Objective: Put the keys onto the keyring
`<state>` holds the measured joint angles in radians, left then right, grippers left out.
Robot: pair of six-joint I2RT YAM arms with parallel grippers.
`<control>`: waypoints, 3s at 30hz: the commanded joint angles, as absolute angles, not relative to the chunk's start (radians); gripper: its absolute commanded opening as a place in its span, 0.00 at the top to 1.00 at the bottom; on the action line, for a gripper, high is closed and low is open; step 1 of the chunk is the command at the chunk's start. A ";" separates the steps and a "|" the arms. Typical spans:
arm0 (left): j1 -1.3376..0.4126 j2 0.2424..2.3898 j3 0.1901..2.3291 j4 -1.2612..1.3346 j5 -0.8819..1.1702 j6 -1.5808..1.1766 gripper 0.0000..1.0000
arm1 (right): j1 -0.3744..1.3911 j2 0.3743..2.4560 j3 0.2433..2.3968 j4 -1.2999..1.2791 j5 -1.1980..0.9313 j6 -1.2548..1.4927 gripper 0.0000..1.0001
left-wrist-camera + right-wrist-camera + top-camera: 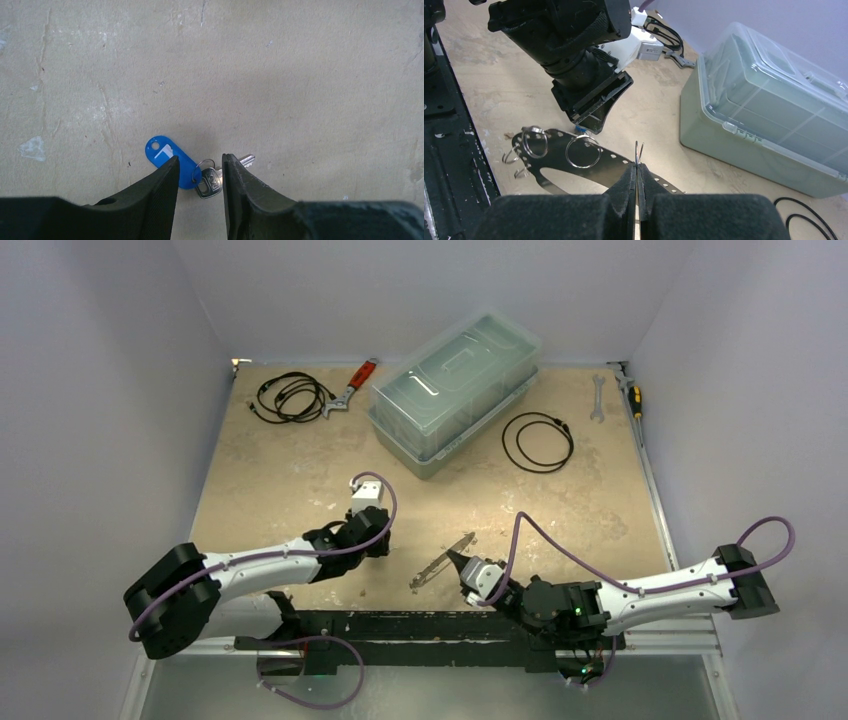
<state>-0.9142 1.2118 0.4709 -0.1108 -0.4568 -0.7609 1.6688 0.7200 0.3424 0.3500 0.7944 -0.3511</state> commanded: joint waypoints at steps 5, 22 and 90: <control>-0.901 1.225 0.442 -0.043 -0.394 -0.723 0.68 | 1.672 0.727 0.394 0.373 0.796 -0.333 1.00; -0.899 1.251 0.463 -0.075 -0.414 -0.720 0.80 | 1.672 0.739 0.397 0.371 0.784 -0.329 1.00; -0.901 0.990 0.409 -0.168 -0.376 -0.742 0.95 | 1.672 0.755 0.401 0.370 0.784 -0.325 1.00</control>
